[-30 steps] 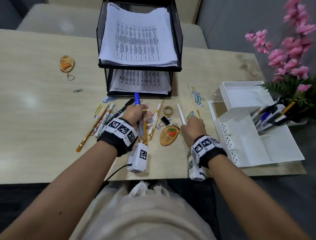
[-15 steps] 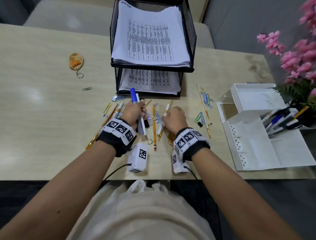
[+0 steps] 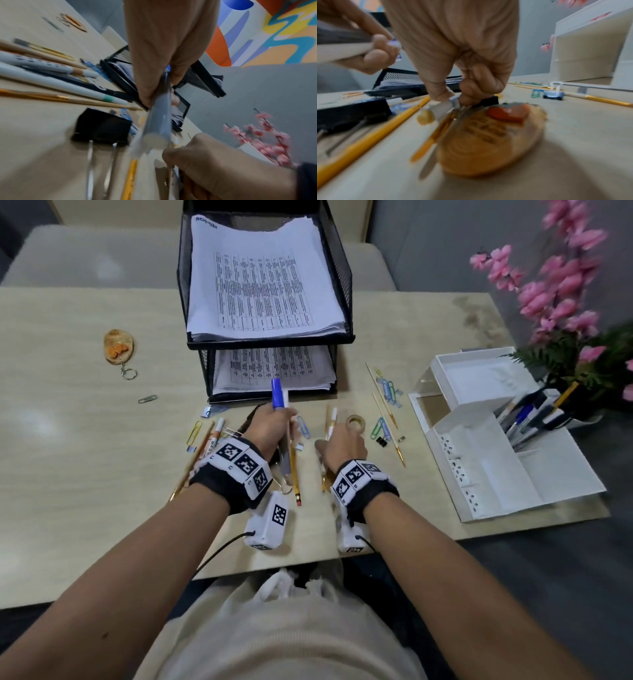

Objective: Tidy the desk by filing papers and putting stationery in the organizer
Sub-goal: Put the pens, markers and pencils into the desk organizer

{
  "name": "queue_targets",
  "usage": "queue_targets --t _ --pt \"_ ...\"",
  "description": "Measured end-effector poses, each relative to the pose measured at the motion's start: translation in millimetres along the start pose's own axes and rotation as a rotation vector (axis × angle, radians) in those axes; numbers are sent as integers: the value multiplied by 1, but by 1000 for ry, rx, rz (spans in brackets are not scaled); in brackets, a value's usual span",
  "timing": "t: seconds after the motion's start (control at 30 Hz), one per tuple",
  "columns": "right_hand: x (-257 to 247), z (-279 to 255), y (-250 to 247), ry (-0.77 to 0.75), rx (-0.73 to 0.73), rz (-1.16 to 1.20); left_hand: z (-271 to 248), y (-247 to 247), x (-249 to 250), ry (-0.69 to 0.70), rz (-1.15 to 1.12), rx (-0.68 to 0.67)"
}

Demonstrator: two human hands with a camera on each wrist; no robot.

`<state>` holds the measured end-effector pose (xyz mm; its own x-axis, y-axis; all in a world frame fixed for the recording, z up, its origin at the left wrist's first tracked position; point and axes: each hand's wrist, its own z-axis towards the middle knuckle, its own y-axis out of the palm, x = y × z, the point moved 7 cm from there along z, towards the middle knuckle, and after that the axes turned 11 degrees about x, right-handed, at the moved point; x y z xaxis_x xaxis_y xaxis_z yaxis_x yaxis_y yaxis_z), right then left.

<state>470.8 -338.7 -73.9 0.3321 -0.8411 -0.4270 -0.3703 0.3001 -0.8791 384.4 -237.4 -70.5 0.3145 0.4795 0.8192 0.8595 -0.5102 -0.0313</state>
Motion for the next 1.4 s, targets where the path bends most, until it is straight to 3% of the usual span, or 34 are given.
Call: queue_targets --t 0.17,0.27,0.43,0.57,0.77,0.97,1.07,1.2,1.33,1.4 --pt "35 7 -50 105 126 404 -14 37 22 155 200 -32" --pt "71 7 -105 121 263 510 -30 87 39 244 229 -136" --pt "146 12 -194 136 574 634 -54 179 63 395 226 -250" --pt "197 12 -243 167 763 507 -87 254 79 576 283 -319" --pt "235 35 -251 186 634 357 -104 339 64 800 679 -321" --pt "249 39 -240 186 602 387 -92 356 17 875 960 -309" --pt "253 43 -237 197 579 377 -83 354 5 870 985 -295" --pt "238 44 -250 98 705 411 -81 353 7 876 943 -307" --pt "226 62 -229 133 524 464 -86 357 8 932 868 -372" --pt "226 65 -226 175 512 539 -86 356 8 918 848 -376"
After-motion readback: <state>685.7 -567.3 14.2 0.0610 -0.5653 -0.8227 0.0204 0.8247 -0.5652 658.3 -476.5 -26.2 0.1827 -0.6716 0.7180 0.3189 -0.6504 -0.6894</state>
